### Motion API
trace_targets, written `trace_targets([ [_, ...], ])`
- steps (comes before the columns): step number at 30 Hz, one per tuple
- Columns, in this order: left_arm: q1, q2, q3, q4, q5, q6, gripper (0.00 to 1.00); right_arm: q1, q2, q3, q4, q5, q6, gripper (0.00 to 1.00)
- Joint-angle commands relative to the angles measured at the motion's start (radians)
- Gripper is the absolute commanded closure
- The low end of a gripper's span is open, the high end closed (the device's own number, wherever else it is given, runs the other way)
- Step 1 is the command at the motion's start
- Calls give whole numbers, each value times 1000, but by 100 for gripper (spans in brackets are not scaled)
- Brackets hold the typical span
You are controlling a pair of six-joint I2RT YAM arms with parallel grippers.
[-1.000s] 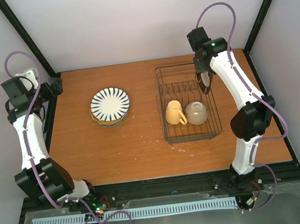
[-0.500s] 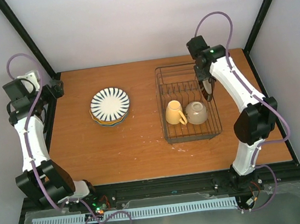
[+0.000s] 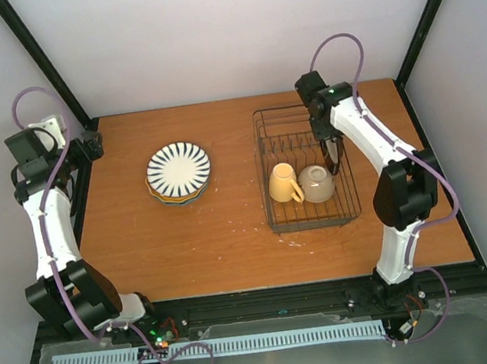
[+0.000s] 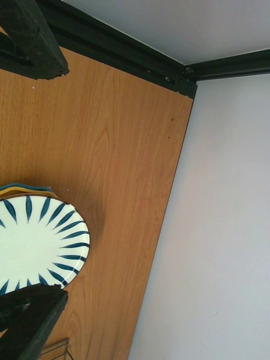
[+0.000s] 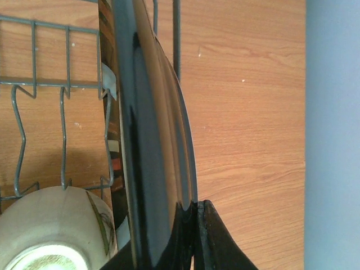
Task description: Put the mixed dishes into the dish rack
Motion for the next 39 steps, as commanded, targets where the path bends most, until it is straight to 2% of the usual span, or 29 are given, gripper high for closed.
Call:
trace_targets([
  [1, 1, 0, 12, -5, -8, 24, 0, 12, 50, -22, -17, -44, 17, 97],
  [4, 1, 4, 17, -8, -11, 27, 0, 15, 68, -25, -27, -51, 26, 88],
  [8, 2, 7, 16, -11, -10, 30, 0, 17, 65, -14, -19, -41, 38, 57],
  [10, 1, 8, 7, -13, 6, 29, 0, 18, 65, 2, -24, -27, 41, 48],
  [13, 2, 18, -8, -20, 23, 19, 0, 18, 62, 40, -40, 6, 46, 41],
  [19, 2, 50, -35, -40, 97, 4, 0, 20, 39, 145, -75, 97, 55, 35],
  [26, 2, 78, -103, -29, 212, -43, 0, 20, 10, 277, -89, 106, 26, 31],
  [30, 2, 82, -124, -32, 220, -47, 0, 19, 10, 248, -94, 141, 19, 29],
  [39, 1, 71, -164, -51, 232, -30, 0, 20, -5, 245, -52, 115, 14, 29],
])
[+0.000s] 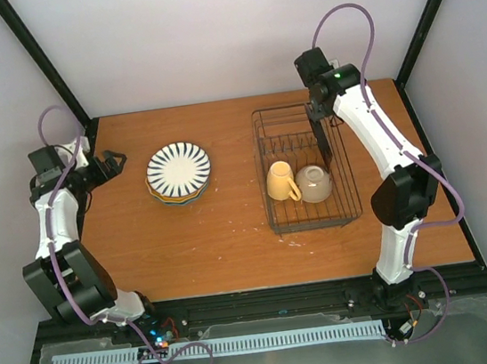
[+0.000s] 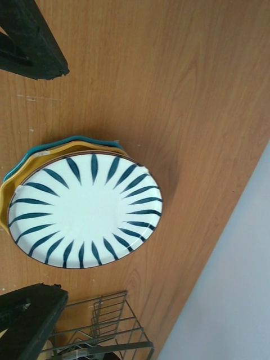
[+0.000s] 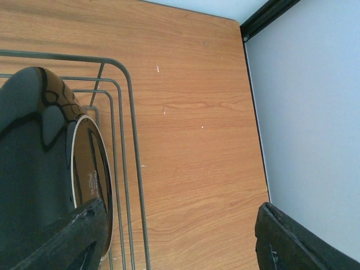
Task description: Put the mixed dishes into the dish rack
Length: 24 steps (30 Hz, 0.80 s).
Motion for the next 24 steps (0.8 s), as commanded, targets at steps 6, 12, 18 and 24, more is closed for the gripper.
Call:
trace_targets([
  [6, 1, 4, -76, -23, 91, 12, 1, 4, -44, 5, 48, -17, -8, 28],
  [12, 1, 52, -115, -53, 159, 49, 49, 7, -70, 45, 123, -102, -16, 26],
  [18, -17, 89, -131, -58, 127, 67, 46, 52, -26, 137, 120, -151, -37, 25],
  [24, -66, 168, -73, -52, 110, 62, 46, 107, 19, 207, 121, -204, -38, 25],
])
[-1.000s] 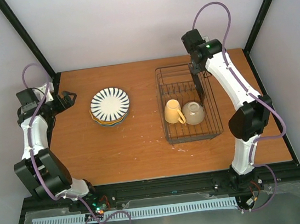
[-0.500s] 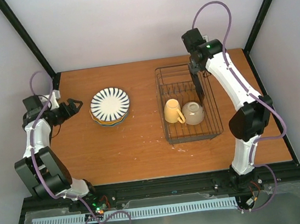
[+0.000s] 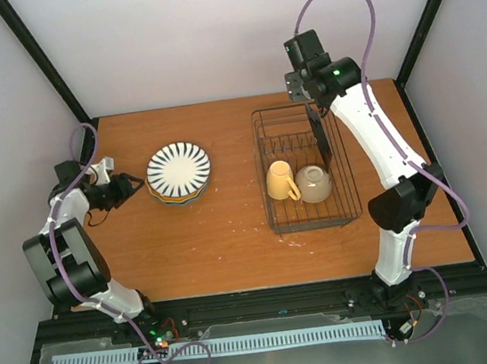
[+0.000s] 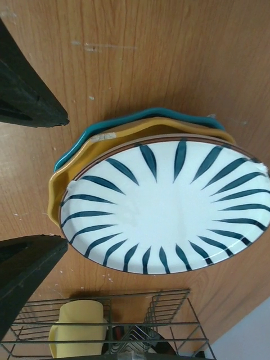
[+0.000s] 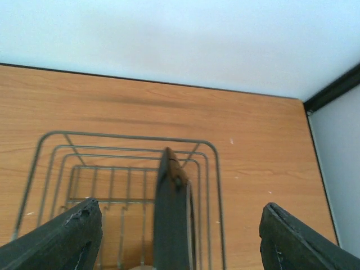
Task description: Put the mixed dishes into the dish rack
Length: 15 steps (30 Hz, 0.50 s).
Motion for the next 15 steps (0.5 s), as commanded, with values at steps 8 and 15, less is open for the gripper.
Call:
trace_targets([
  [8, -89, 182, 211, -4, -43, 17, 53, 82, 54, 46, 39, -140, -13, 25],
  [15, -97, 248, 290, -17, -88, 35, 54, 110, 76, 50, 70, -213, -18, 25],
])
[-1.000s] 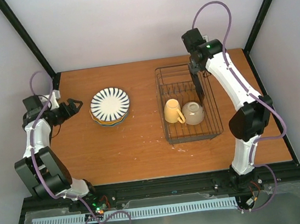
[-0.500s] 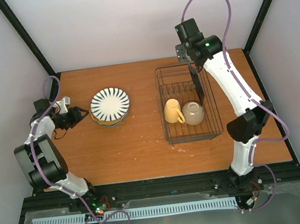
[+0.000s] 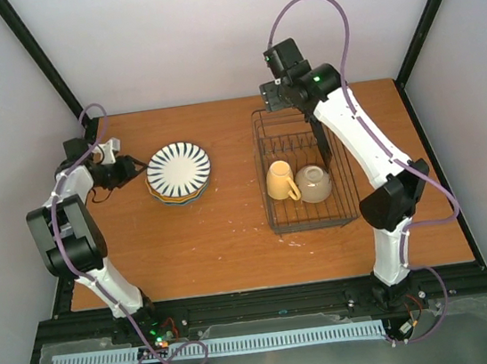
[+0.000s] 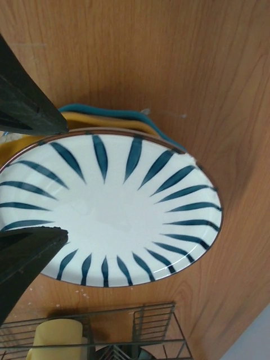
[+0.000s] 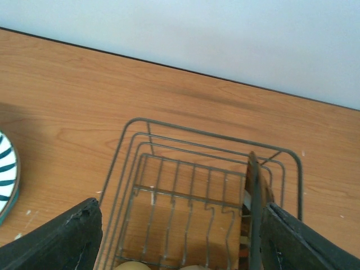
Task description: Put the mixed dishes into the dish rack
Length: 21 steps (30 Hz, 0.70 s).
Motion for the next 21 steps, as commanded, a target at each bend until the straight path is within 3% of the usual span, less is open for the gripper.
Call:
trace_targets([
  [1, -7, 39, 56, -5, -36, 32, 54, 24, 29, 28, 38, -79, -12, 25],
  [11, -28, 116, 88, 16, -24, 34, 57, 55, 136, 103, 47, -307, -44, 27],
  [21, -37, 192, 162, 6, -12, 44, 60, 69, 181, 112, 50, -360, -48, 27],
])
